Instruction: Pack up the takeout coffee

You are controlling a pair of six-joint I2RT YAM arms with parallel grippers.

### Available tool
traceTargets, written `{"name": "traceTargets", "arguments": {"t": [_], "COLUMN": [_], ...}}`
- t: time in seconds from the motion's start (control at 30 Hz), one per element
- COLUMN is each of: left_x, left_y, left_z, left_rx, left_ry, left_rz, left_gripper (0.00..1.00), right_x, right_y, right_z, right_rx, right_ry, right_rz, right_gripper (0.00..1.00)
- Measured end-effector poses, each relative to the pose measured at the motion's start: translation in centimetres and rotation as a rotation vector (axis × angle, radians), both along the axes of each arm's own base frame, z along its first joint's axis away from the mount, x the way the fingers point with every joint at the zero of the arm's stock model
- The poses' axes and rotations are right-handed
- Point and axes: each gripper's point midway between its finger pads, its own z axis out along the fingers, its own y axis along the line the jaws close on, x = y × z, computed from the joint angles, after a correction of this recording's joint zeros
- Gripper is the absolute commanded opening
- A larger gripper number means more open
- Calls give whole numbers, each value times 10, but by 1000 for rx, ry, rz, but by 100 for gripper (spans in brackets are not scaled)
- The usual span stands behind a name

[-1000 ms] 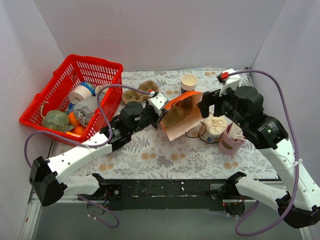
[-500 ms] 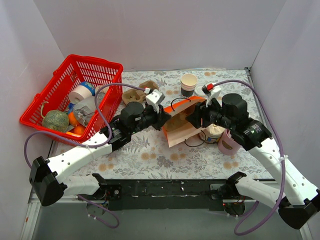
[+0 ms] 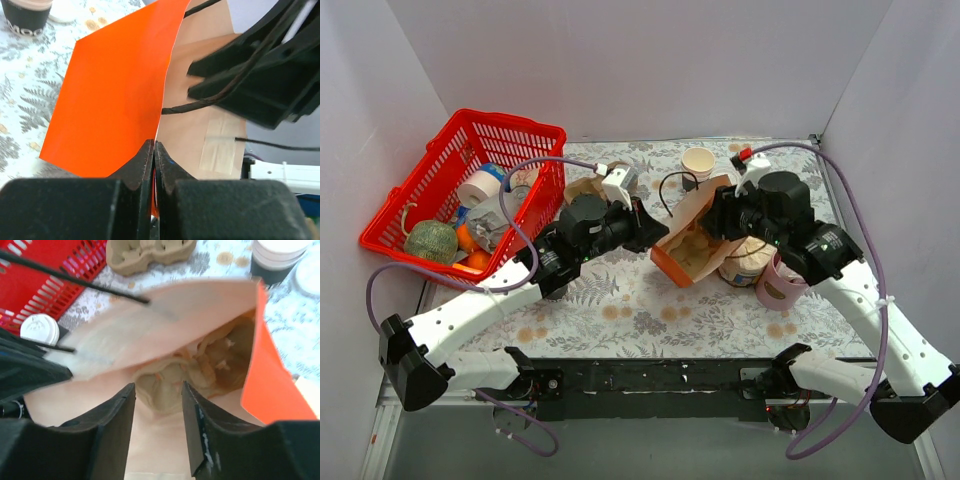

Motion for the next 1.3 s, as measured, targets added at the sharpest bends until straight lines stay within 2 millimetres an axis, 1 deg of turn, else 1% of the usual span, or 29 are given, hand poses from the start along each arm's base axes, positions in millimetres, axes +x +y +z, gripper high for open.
{"name": "traceTargets", "arguments": {"t": [0.07,0.17,0.27,0.37,0.43,0.5,0.53,0.6,0.7,0.77,0.87,0.97,1.03,1.13,1.23,1.27,1.3], "left_x": [-2,-5,-3,-2,-2,-2,-2,-5,-13,-19,-22,-24,-27,-30,-31,-30,-30], "left_y": [-1,-4,-5,2,8,13,16,19,17,11,-2,-13,-17,-17,-16,-16,-15], "left_z": [-2,-10,-22,-34,-42,-45,-46,-45,-45,-47,-46,-48,-47,-45,-44,-44,-44], "left_rx": [-14,-16,2,7,-6,-29,-43,-72,-93,-95,-102,-105,-111,-113,-115,-115,-116], "left_ry": [40,122,208,311,392,446,470,498,513,513,495,471,449,418,402,399,397], "left_rz": [6,22,69,150,222,288,322,383,439,470,507,537,553,576,590,594,597], "left_gripper": [0,0,0,0,0,0,0,0,0,0,0,0,0,0,0,0,0], "right_x": [5,15,23,25,25,27,29,33,33,29,20,8,1,-7,-19,-22,-24], "right_y": [-1,1,5,7,11,17,21,29,39,46,56,61,60,53,38,34,32], "right_z": [20,54,78,88,90,88,87,77,54,37,21,8,-1,-19,-44,-50,-54], "right_rx": [-17,-21,-7,-2,0,-4,-7,-25,-72,-124,-201,-265,-303,-338,-370,-374,-373], "right_ry": [-20,-70,-117,-133,-125,-103,-90,-51,24,76,119,152,172,206,258,271,279], "right_rz": [-6,-7,-7,-1,15,32,40,50,58,56,42,24,-1,-45,-84,-92,-98], "right_gripper": [58,58,52,44,41,37,35,34,33,33,31,31,31,30,29,29,27]}}
